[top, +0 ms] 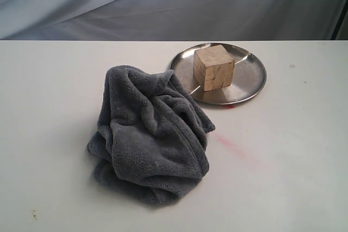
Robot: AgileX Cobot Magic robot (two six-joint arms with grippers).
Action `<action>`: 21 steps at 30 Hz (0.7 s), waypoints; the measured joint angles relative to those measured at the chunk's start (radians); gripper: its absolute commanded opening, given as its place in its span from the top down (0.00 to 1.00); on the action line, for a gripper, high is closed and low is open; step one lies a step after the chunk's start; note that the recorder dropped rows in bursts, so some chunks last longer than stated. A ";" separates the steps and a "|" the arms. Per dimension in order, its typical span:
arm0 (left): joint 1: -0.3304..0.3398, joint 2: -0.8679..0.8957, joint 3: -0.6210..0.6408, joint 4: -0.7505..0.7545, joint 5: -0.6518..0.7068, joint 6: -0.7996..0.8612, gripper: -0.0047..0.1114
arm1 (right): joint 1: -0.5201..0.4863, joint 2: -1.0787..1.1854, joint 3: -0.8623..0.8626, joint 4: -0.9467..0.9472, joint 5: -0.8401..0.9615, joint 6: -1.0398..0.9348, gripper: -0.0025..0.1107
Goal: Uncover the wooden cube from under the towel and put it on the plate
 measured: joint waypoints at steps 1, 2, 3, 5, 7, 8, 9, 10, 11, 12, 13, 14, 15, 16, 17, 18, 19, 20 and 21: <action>0.000 0.000 0.000 0.000 0.000 0.000 0.95 | 0.000 0.000 0.000 0.000 0.005 -0.012 0.98; 0.000 0.000 0.000 0.000 0.000 0.000 0.95 | 0.000 0.000 0.000 -0.005 0.012 -0.029 0.98; 0.000 0.000 0.000 0.000 0.000 0.000 0.95 | 0.000 0.000 0.000 -0.017 0.033 -0.055 0.98; 0.000 0.000 0.000 0.000 0.000 0.000 0.95 | 0.000 0.000 0.002 -0.034 0.084 -0.109 0.98; 0.000 0.000 0.000 0.000 0.000 0.000 0.95 | 0.000 0.000 0.002 -0.038 0.109 -0.129 0.98; 0.000 0.000 0.000 0.000 0.000 0.000 0.95 | 0.000 0.000 0.002 -0.038 0.117 -0.131 0.98; 0.000 0.000 0.000 0.000 0.000 0.000 0.95 | 0.000 0.000 0.002 -0.038 0.124 -0.134 0.98; 0.000 0.000 0.000 0.000 0.000 0.000 0.95 | 0.000 0.000 0.002 -0.038 0.132 -0.136 0.98; 0.000 0.000 0.000 0.000 0.000 0.000 0.95 | 0.000 0.000 0.002 -0.038 0.135 -0.136 0.98; 0.000 0.000 0.000 0.000 0.000 0.000 0.95 | 0.000 0.000 0.002 -0.042 0.137 -0.136 0.98; 0.000 0.000 0.000 0.000 0.000 0.000 0.95 | 0.000 0.000 0.002 -0.042 0.138 -0.136 0.98; 0.000 0.000 0.000 0.000 0.000 0.000 0.95 | 0.000 0.000 0.002 -0.044 0.138 -0.125 0.98; 0.000 0.000 0.000 0.000 0.000 0.000 0.95 | 0.000 0.000 0.002 -0.046 0.138 -0.115 0.98; 0.000 0.000 0.000 0.000 0.000 0.000 0.95 | 0.000 0.000 0.002 -0.046 0.138 -0.100 0.98; 0.000 0.000 0.000 0.000 0.000 0.000 0.95 | 0.000 0.000 0.002 -0.050 0.138 -0.094 0.98; 0.000 0.000 0.000 0.000 0.000 0.000 0.95 | 0.000 0.000 0.002 -0.050 0.138 -0.092 0.98; 0.000 0.000 0.000 0.000 0.000 0.000 0.95 | 0.000 0.000 0.002 -0.052 0.138 -0.091 0.98; 0.000 0.000 0.000 0.000 0.000 0.000 0.95 | 0.000 0.000 0.002 -0.052 0.138 -0.090 0.98; 0.000 0.000 0.000 0.000 0.000 0.000 0.95 | 0.000 0.000 0.002 -0.052 0.139 -0.089 0.98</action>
